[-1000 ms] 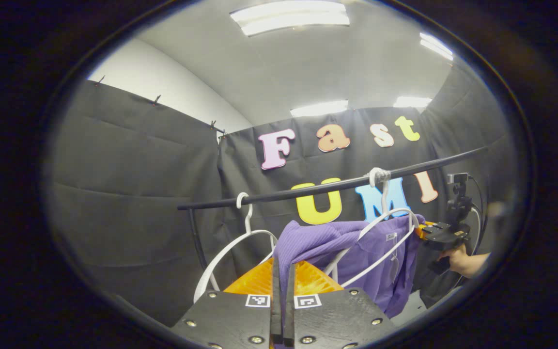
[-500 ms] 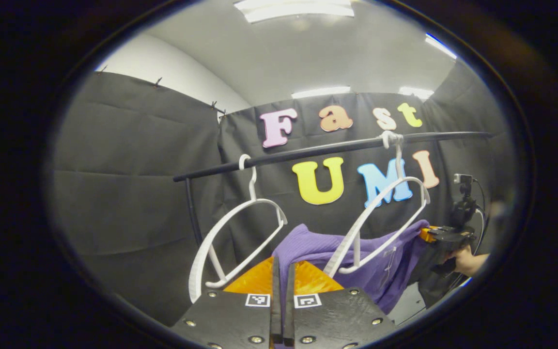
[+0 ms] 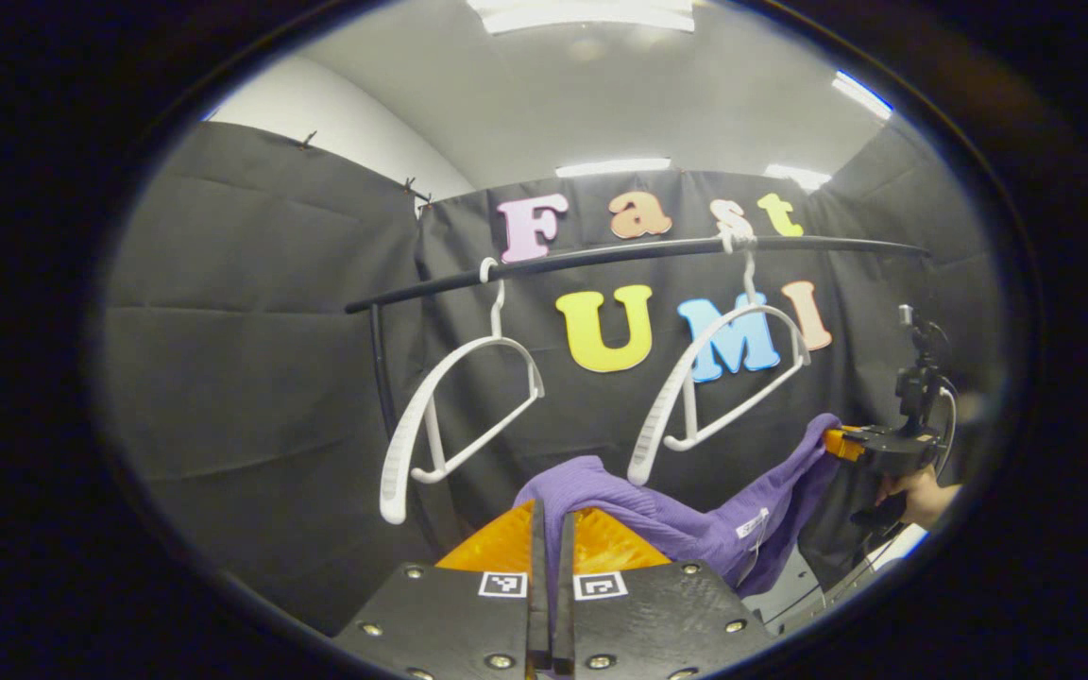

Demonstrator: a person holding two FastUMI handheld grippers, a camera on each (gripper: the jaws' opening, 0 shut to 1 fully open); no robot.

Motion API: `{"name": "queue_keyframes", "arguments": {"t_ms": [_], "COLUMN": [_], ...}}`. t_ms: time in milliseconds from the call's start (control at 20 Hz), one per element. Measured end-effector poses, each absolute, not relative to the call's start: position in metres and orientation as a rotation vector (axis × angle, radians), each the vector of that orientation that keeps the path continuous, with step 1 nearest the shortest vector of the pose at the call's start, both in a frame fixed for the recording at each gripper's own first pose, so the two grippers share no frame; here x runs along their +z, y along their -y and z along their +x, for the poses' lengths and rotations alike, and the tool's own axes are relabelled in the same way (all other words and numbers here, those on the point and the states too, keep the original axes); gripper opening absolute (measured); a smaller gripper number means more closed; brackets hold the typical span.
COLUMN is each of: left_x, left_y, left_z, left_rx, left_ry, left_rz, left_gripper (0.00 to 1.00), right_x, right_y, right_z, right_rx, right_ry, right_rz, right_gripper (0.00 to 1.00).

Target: Grasp the clothes on the hanger with both hands and then place them into the laundry hamper below.

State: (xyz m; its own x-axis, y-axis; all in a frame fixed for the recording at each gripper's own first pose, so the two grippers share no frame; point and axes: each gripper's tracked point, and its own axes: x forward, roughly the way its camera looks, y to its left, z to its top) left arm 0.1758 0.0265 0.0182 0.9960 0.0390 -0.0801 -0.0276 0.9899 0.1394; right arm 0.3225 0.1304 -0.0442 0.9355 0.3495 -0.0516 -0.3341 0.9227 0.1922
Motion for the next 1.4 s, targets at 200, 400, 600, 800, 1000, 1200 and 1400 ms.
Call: {"name": "queue_keyframes", "arguments": {"t_ms": [200,400,600,800,1000,1200,1400], "left_x": [0.027,0.036,0.042,0.042,0.021,-0.029,-0.081], "left_y": [-0.025,-0.014,0.009,0.037,0.069,0.092,0.099], "left_z": [0.157,0.128,0.099,0.072,0.056,0.048,0.044], "left_rx": [-0.054,-0.155,-0.267,-0.358,-0.421,-0.450,-0.426], "left_ry": [-0.048,-0.002,0.036,0.038,0.029,-0.043,-0.128], "left_rz": [0.114,0.094,0.052,0.026,0.002,-0.020,-0.014], "left_gripper": [0.03,0.02,0.02,0.02,0.03,0.03,0.07], "right_x": [-0.014,0.011,0.033,0.042,0.025,-0.024,-0.073], "right_y": [-0.132,-0.133,-0.137,-0.149,-0.160,-0.166,-0.164], "right_z": [0.273,0.213,0.154,0.108,0.067,0.044,0.032], "right_rx": [0.344,0.338,0.330,0.362,0.408,0.439,0.449], "right_ry": [-0.052,-0.012,0.020,0.025,-0.018,-0.111,-0.220], "right_rz": [0.186,0.152,0.112,0.069,0.055,0.029,0.046], "right_gripper": [0.02,0.02,0.02,0.02,0.02,0.02,0.02]}}
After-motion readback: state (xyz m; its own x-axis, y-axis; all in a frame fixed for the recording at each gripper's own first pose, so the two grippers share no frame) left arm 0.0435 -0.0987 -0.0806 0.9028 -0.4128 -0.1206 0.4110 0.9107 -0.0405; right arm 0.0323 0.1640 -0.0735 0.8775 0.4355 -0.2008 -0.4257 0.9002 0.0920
